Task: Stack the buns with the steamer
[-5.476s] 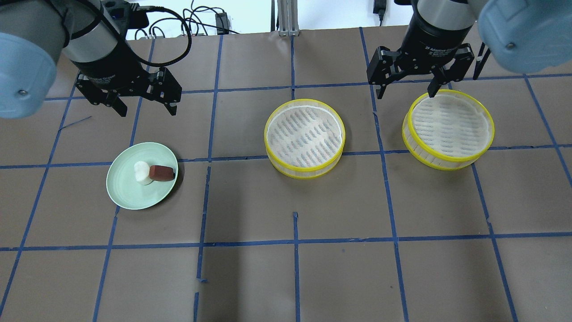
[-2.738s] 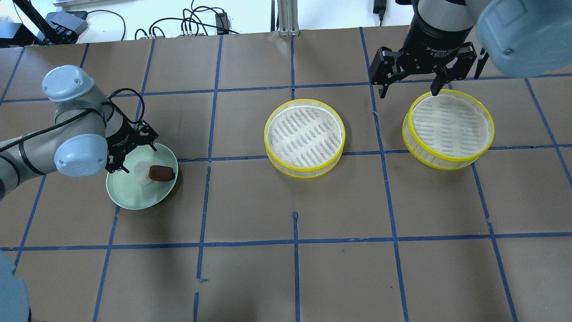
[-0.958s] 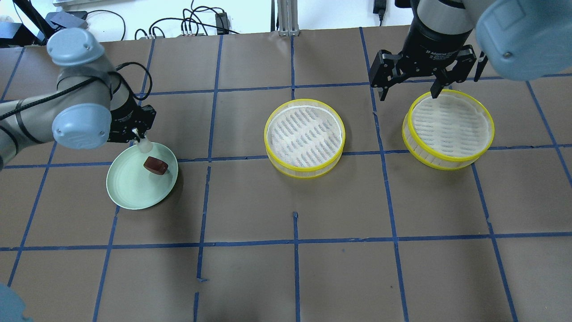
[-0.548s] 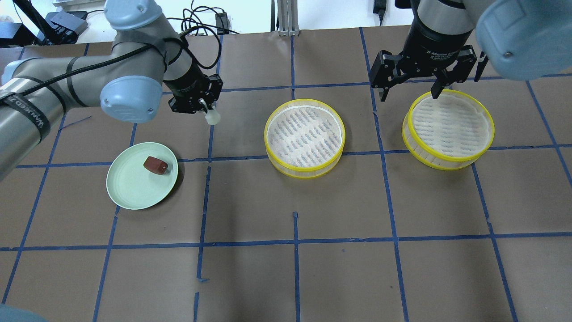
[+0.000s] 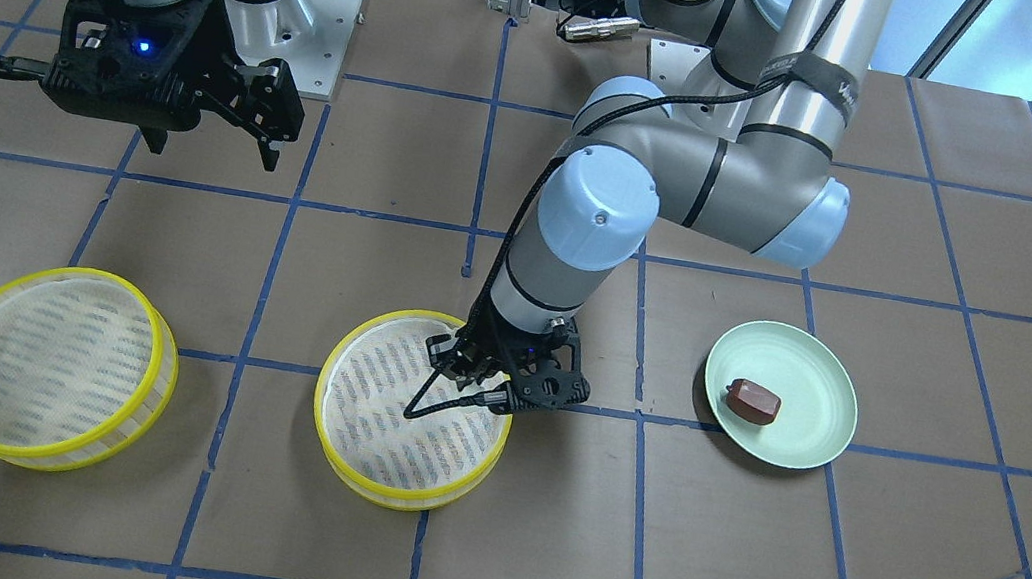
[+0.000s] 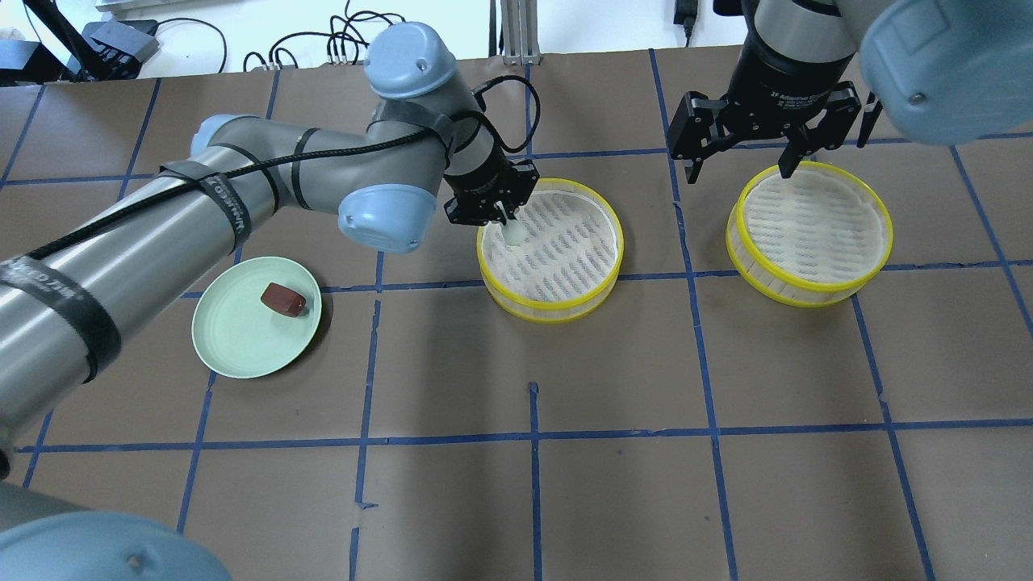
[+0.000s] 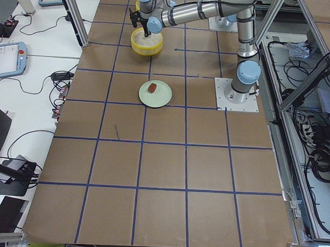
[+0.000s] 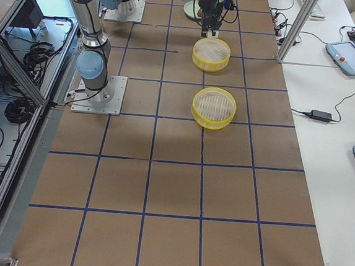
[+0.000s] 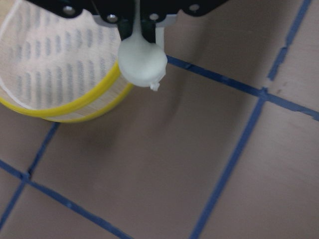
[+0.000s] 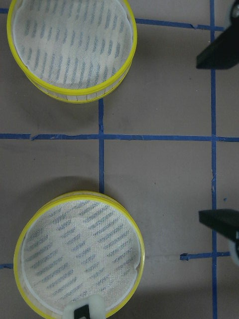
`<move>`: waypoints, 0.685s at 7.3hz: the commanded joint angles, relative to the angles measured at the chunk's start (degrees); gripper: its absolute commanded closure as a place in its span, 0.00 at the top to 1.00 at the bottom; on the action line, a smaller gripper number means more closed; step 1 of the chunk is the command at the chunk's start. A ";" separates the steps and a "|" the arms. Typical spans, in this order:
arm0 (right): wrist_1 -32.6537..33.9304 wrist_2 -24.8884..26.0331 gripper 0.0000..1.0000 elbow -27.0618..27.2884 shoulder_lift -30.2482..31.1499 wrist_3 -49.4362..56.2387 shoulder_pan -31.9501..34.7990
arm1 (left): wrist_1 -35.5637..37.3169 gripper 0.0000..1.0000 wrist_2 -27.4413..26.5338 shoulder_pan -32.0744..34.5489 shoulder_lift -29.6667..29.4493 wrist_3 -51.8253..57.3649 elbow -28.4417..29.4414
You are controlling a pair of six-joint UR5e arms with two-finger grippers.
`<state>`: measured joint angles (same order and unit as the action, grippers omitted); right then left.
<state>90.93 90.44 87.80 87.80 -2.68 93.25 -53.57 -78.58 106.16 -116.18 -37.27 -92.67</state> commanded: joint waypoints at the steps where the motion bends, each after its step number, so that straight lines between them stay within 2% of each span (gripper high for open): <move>1: -0.05 0.00 1.00 0.00 0.00 -0.05 0.00 | 2.42 0.54 0.44 1.32 -2.47 -0.52 -0.06; 2: -0.23 0.09 1.00 0.00 0.00 0.04 0.00 | 2.42 0.88 0.27 1.59 -2.38 -1.13 0.03; 3: -0.49 0.44 1.00 0.00 -0.09 0.13 -0.52 | 2.42 0.93 0.35 1.59 -2.38 -1.14 0.03; 4: -1.27 3.83 1.00 0.44 -0.17 0.30 -1.14 | 2.42 0.95 0.35 1.59 -2.12 -1.14 0.03; 5: -1.28 5.17 1.00 1.14 -0.09 2.22 -3.23 | 2.33 0.97 0.09 1.68 -1.34 -0.88 0.12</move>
<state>89.96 93.37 88.24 87.69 -2.03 91.94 -51.18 -78.28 107.75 -118.21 -38.32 -92.62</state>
